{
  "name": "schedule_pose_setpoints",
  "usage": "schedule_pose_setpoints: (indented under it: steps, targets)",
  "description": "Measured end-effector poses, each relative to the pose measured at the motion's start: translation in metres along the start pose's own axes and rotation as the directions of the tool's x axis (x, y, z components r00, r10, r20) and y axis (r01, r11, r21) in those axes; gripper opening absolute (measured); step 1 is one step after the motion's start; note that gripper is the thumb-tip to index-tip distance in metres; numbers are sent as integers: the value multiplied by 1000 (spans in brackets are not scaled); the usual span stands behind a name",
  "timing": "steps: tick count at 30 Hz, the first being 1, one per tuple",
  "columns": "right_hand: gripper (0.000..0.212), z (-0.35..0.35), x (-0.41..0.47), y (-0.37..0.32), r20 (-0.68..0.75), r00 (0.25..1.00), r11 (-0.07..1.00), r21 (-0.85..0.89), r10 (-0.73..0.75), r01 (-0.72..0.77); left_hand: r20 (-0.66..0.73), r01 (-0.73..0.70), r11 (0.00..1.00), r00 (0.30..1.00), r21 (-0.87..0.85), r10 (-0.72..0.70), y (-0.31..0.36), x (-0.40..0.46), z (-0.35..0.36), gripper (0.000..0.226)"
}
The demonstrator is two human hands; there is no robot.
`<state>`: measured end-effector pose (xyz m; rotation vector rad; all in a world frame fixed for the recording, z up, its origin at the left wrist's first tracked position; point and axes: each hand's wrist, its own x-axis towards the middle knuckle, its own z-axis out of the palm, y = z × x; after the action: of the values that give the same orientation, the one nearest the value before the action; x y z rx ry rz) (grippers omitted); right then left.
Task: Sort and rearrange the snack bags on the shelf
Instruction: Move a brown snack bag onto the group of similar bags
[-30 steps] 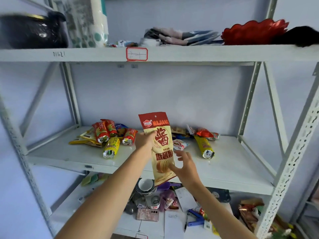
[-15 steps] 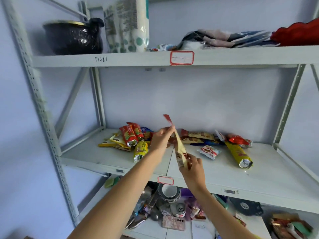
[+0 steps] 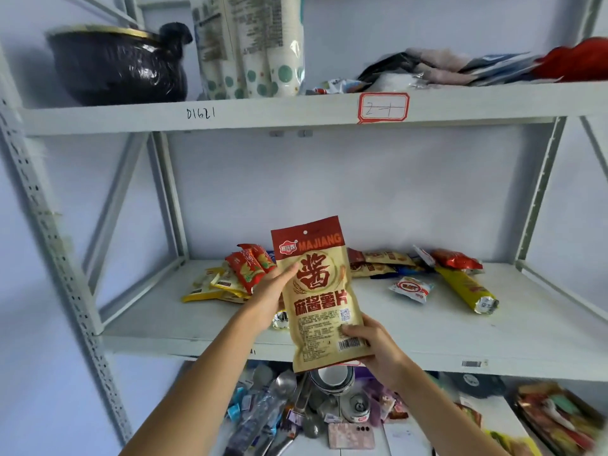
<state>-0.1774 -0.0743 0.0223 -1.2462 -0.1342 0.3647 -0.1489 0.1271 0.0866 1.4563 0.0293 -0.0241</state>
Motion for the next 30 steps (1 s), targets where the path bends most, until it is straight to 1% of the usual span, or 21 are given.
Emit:
schedule_pose_setpoints:
  steps: [3,4,5,6,7,8,9,10,12,14,15,17,19,21,22,23,24,26,27,28,30]
  targets:
    - [29,7,2,3,-65,996,997,-57,-54,50,-121,-38,996,992,-82,28,-4,1,-4,21]
    - [27,10,3,5,-118,986,986,-133,-115,99,-172,-44,998,985,-53,34,-6,2,-7,19]
    - [27,13,5,7,-188,961,950,-273,-205,149,-202,-57,998,978,-21,52,-7,4,-10,16]
    - [27,14,8,10,-261,910,871,-459,-321,176,-220,-79,997,972,13,79,-8,5,-12,14]
    - [28,17,10,12,-306,840,757,-629,-449,176,-252,-95,995,963,34,101,-9,8,-14,12]
    - [27,22,11,12,-304,768,642,-746,-564,176,-301,-107,993,946,51,117,-10,10,-15,10]
    - [27,28,12,12,-260,725,553,-809,-638,196,-360,-107,992,924,66,124,-11,13,-17,11]
    - [29,37,12,13,-198,728,497,-839,-656,220,-417,-104,992,900,76,126,-11,15,-18,14]
    - [45,58,18,16,-96,821,457,-864,-562,212,-490,-98,992,862,85,128,-9,16,-17,19]
    - [68,76,30,23,-92,897,377,-922,-433,88,-520,-87,991,844,105,129,-4,16,-17,21]
    - [77,83,36,26,-122,907,321,-947,-402,15,-522,-79,990,843,115,127,-2,16,-17,21]
    - [82,92,45,28,-159,882,236,-970,-443,-56,-508,-71,991,853,112,119,0,18,-19,21]
    - [74,95,51,28,-156,832,210,-976,-533,-49,-501,-86,991,856,104,126,2,19,-21,14]
    - [64,96,56,26,-151,825,248,-969,-545,-14,-460,-93,988,877,120,139,3,20,-26,10]
    - [61,95,61,26,-156,835,301,-954,-527,12,-415,-104,988,899,116,143,4,21,-30,12]
    - [57,93,65,26,-168,850,381,-924,-500,41,-356,-112,988,924,106,143,7,19,-32,15]
    - [52,91,69,24,-193,864,497,-864,-465,75,-296,-111,988,945,111,140,10,18,-35,23]
    - [45,84,74,19,-257,903,772,-625,-345,117,-215,-91,982,968,168,127,13,18,-44,34]
    - [44,80,76,16,-268,923,866,-485,-277,119,-199,-88,977,972,195,127,12,22,-49,33]
    - [44,77,76,14,-257,941,925,-362,-222,119,-198,-86,974,972,209,128,10,26,-54,33]
    - [45,68,81,11,-202,969,985,-129,-140,116,-231,-41,973,968,229,95,3,41,-63,48]
